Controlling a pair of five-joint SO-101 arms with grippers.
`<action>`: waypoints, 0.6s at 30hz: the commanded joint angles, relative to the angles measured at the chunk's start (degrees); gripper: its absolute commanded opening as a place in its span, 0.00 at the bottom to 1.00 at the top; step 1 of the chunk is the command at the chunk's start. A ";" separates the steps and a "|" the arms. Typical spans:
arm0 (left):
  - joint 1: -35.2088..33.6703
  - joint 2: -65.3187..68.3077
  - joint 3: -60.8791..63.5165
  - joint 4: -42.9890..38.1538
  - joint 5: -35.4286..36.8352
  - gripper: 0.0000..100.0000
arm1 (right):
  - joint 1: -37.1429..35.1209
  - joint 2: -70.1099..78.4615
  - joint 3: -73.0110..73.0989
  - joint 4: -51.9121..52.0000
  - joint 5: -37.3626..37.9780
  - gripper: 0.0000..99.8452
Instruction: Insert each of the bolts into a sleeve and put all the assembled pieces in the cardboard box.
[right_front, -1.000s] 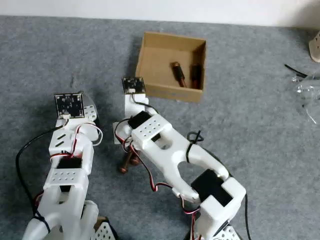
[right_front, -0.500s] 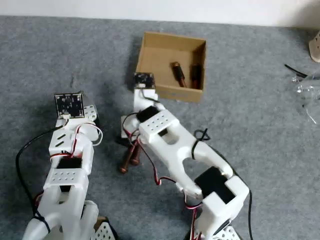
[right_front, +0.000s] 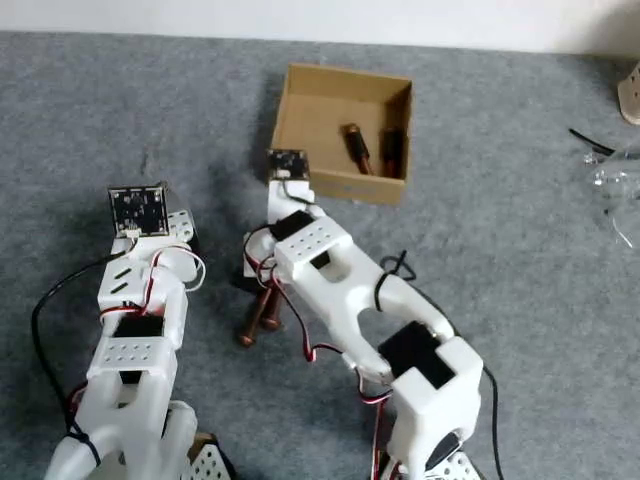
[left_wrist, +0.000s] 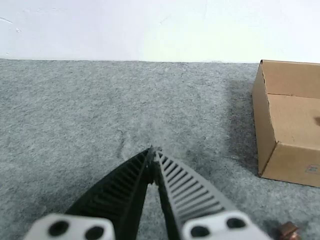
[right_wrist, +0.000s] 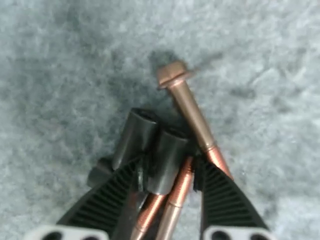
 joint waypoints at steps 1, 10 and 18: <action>-0.31 0.04 -2.86 -0.79 0.35 0.01 | -1.36 -0.04 -2.68 -0.22 -0.09 0.13; -0.31 0.04 -2.86 -0.79 0.35 0.01 | -1.54 6.11 -3.91 -0.31 -0.09 0.13; -0.31 0.04 -2.86 -0.79 0.35 0.01 | -1.36 7.78 -12.00 5.76 2.46 0.13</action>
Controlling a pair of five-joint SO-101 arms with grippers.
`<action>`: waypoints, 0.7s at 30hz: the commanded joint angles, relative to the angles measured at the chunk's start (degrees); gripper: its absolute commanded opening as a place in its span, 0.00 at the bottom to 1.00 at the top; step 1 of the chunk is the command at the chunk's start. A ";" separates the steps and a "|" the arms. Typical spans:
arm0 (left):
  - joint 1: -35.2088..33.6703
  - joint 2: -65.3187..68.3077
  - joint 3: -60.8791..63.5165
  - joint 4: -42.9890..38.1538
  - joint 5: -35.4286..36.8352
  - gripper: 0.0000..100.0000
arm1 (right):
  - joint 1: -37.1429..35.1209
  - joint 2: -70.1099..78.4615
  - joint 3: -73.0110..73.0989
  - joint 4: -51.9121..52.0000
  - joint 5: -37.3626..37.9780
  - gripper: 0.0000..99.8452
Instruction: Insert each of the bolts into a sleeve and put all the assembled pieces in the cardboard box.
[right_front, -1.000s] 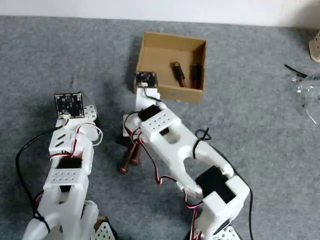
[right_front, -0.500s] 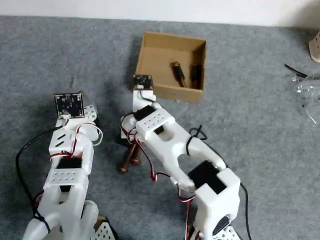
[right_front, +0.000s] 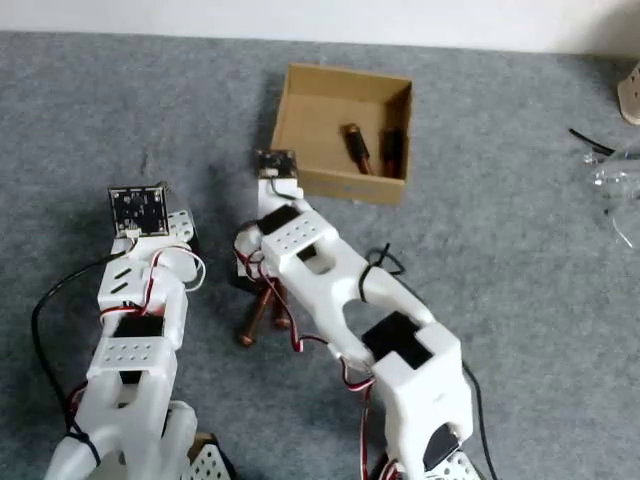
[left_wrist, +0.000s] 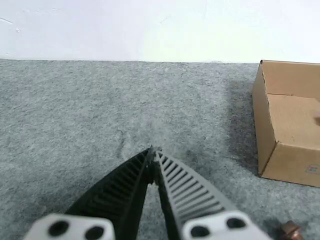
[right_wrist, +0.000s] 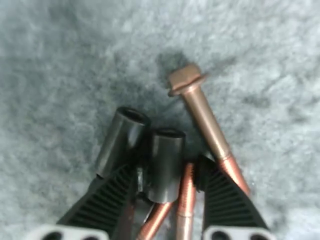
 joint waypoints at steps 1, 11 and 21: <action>-0.31 0.04 -2.86 -0.79 0.35 0.01 | -0.66 0.04 -3.12 0.66 1.85 0.13; -0.31 0.04 -2.86 -0.79 0.35 0.01 | 3.56 -0.22 -3.56 0.75 3.08 0.13; -0.22 0.04 -2.86 -0.79 0.35 0.01 | 2.77 -0.04 -6.37 0.48 9.67 0.13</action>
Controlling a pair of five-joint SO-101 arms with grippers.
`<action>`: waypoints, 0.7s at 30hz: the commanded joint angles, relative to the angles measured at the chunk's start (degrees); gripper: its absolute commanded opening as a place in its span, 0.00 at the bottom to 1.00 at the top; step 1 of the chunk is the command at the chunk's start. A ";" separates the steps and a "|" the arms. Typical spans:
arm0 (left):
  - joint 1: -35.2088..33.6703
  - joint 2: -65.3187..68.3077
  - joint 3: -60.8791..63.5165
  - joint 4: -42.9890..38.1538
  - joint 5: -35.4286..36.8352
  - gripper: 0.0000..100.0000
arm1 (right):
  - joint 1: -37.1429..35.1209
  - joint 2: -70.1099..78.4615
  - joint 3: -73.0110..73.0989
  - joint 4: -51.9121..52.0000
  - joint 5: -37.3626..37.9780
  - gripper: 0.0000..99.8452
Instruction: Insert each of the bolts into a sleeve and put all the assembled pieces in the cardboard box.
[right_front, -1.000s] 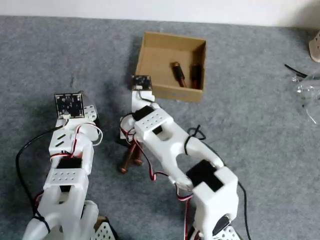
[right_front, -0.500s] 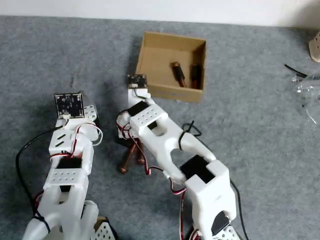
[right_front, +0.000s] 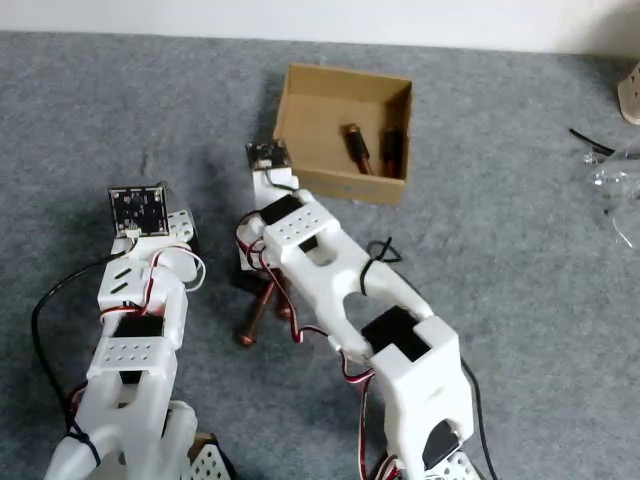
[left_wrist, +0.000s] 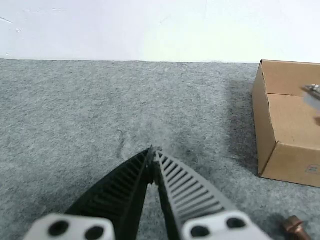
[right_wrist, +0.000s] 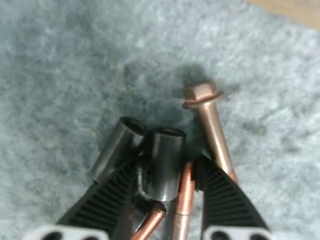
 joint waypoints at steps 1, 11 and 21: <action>-0.22 0.04 -2.86 -0.79 0.35 0.01 | 1.36 -0.75 -3.12 0.04 1.67 0.13; 0.31 0.04 -2.86 -0.70 0.35 0.01 | 1.36 -0.75 -3.12 0.31 6.15 0.13; 0.31 0.04 -2.86 -0.70 0.35 0.01 | 1.45 -0.75 -3.03 0.40 6.15 0.00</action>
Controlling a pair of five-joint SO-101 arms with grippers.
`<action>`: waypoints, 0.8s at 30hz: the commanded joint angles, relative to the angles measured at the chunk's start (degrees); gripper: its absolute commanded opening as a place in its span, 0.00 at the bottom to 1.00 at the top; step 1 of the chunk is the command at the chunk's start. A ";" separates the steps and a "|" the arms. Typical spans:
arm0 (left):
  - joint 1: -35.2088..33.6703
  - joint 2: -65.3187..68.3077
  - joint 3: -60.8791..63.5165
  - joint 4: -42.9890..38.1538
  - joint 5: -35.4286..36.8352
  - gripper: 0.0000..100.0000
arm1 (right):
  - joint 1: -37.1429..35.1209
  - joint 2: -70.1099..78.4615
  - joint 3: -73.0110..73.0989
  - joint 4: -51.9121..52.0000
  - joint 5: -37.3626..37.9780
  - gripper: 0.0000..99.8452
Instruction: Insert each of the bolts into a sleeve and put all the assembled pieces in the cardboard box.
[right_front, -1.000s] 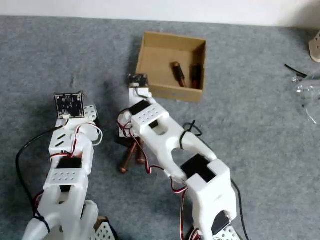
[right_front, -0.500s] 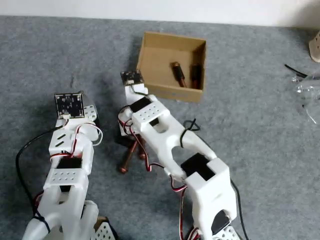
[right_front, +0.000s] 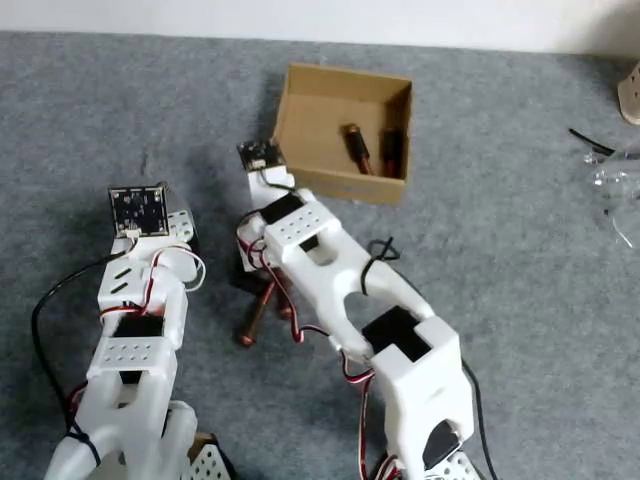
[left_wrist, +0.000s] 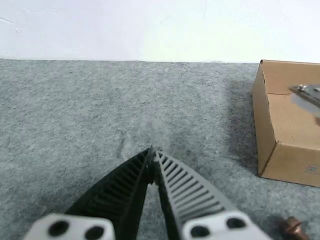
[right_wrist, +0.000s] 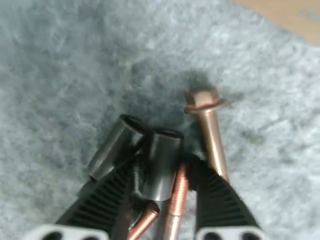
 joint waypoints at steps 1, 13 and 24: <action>0.31 0.04 -2.86 -0.70 0.35 0.01 | 1.27 -0.57 -2.51 0.48 0.79 0.01; 0.31 0.04 -2.86 -0.70 0.35 0.01 | 1.36 -0.84 -2.59 1.19 0.79 0.00; 0.31 0.04 -2.86 -0.88 0.35 0.01 | 7.25 -8.75 -4.35 5.41 0.79 0.00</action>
